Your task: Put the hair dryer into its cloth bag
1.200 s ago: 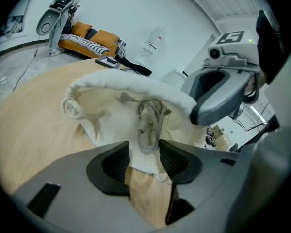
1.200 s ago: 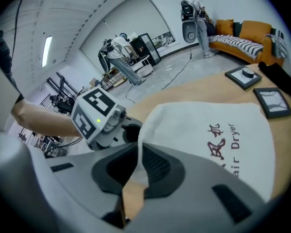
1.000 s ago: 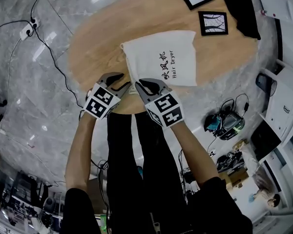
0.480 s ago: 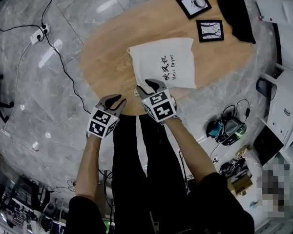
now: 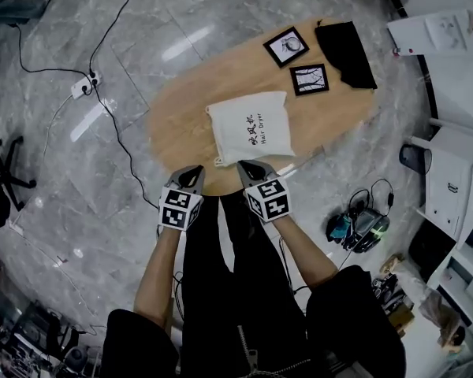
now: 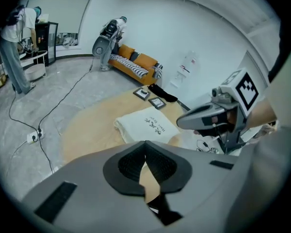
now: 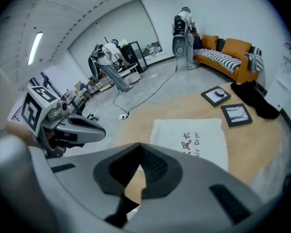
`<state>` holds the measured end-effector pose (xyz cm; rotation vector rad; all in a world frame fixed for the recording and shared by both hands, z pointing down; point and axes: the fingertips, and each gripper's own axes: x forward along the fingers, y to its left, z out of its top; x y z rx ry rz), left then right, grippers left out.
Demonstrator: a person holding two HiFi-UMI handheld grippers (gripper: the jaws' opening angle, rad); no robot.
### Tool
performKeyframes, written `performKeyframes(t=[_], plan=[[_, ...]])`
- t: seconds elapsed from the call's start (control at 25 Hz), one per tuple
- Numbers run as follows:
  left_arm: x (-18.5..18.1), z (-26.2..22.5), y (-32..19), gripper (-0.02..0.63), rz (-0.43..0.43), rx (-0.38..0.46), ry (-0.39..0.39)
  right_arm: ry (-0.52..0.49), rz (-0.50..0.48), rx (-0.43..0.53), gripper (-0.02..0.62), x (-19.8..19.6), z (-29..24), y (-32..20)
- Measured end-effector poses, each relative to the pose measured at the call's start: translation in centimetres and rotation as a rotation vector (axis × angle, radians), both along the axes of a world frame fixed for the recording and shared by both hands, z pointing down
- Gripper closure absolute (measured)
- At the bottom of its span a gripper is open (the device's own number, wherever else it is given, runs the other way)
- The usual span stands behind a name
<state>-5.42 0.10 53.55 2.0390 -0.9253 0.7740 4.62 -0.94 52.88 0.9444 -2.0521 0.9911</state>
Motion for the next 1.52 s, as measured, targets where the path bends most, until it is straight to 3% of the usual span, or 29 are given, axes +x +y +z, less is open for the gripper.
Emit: performKeyframes(t=[0.12, 0.32, 0.44, 0.6, 0.76, 1.0, 1.52], plan=[[0.3, -3.8, -0.4, 0.592, -0.013, 0.046, -0.033, -0.01, 0.044, 0.066, 0.584, 0.5, -4.8, -0.3], [1.6, -10.7, -1.4, 0.592, -0.005, 0.214, -0.14, -0.027, 0.113, 0.214, 0.584, 1.2, -12.1, -1.0], [3.1, -13.6, -0.4, 0.592, 0.008, 0.237, -0.127, -0.036, 0.142, 0.276, 0.584, 1.8, -15.2, -0.3], [3.7, -17.7, 0.2, 0.592, -0.042, 0.251, -0.102, -0.04, 0.167, 0.335, 0.584, 2.9, -18.1, 0.4], [4.7, -20.8, 0.5, 0.592, -0.073, 0.315, -0.095, -0.064, 0.147, 0.391, 0.586, 4.2, -20.9, 1.0], [5.1, -22.9, 0.6, 0.592, -0.09, 0.364, -0.097, -0.103, 0.112, 0.477, 0.586, 4.5, -24.7, 1.4], [6.1, -25.2, 1.9, 0.592, -0.125, 0.411, -0.071, -0.153, 0.115, 0.534, 0.586, 4.3, -27.5, 2.1]])
